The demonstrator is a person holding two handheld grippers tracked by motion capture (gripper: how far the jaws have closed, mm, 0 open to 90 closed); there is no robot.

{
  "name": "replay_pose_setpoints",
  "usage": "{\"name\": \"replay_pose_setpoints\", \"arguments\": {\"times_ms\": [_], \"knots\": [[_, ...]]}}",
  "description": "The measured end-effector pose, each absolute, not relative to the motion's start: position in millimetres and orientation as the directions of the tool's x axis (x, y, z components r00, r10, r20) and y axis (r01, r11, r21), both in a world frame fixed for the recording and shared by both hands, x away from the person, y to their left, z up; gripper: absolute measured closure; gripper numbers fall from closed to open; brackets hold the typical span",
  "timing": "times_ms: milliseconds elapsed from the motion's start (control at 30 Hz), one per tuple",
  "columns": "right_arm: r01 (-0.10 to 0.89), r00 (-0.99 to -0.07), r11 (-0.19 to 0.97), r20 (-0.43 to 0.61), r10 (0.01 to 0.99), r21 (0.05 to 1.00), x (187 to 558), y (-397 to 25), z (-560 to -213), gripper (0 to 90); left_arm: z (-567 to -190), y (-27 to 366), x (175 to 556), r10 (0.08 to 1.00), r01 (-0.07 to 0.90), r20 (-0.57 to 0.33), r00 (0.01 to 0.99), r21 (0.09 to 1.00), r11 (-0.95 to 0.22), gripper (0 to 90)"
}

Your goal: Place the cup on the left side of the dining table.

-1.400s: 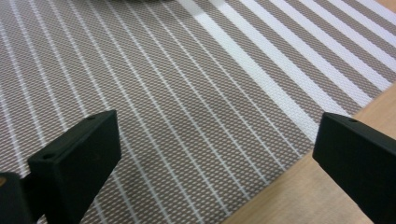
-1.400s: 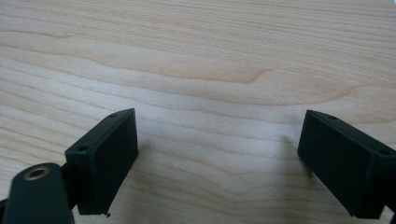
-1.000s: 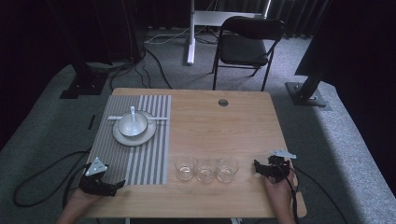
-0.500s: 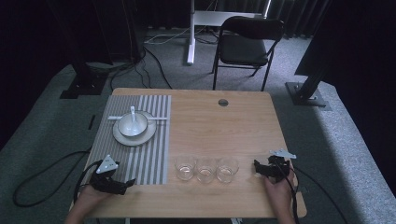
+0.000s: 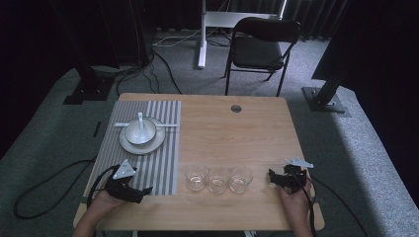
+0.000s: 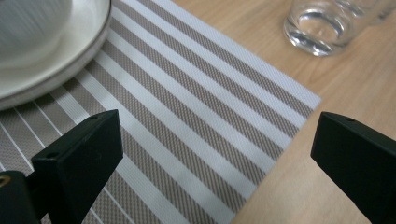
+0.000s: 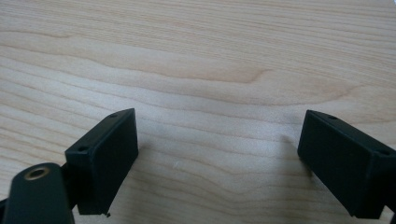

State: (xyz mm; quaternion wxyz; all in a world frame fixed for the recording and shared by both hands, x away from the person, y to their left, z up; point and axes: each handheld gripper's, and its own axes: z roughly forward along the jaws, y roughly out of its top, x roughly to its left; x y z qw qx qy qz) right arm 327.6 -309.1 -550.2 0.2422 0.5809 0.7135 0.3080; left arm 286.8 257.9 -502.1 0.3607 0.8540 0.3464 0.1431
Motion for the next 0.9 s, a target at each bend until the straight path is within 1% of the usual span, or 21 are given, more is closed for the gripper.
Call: {"name": "replay_pose_setpoints", "arguments": {"times_ms": [200, 333, 467, 500, 633, 900], "knots": [[0.680, -0.208, 0.136, 0.012, 0.978, 0.721, 328, -309, -550, 11.7, -493, 244, 291, 0.661, 0.461, -0.029, 0.750, 0.739, -0.490, 2.7], [0.680, -0.208, 0.135, 0.012, 0.978, 0.721, 328, -309, -550, 11.7, -486, 232, 294, 0.647, 0.430, -0.002, 0.763, 0.749, -0.504, 2.7], [0.680, -0.208, 0.136, 0.012, 0.978, 0.721, 328, -309, -550, 11.7, -479, 218, 298, 0.615, 0.407, -0.002, 0.788, 0.752, -0.519, 2.7], [0.680, -0.207, 0.135, 0.012, 0.978, 0.721, 328, -309, -550, 11.7, -478, 214, 299, 0.610, 0.396, 0.010, 0.792, 0.752, -0.526, 2.7], [0.680, -0.208, 0.135, 0.012, 0.978, 0.721, 328, -309, -550, 11.7, -473, 201, 303, 0.576, 0.382, -0.002, 0.818, 0.750, -0.540, 2.7], [0.680, -0.209, 0.137, 0.011, 0.978, 0.721, 328, -309, -550, 11.7, -465, 175, 309, 0.527, 0.344, 0.007, 0.850, 0.750, -0.565, 2.7]]}}
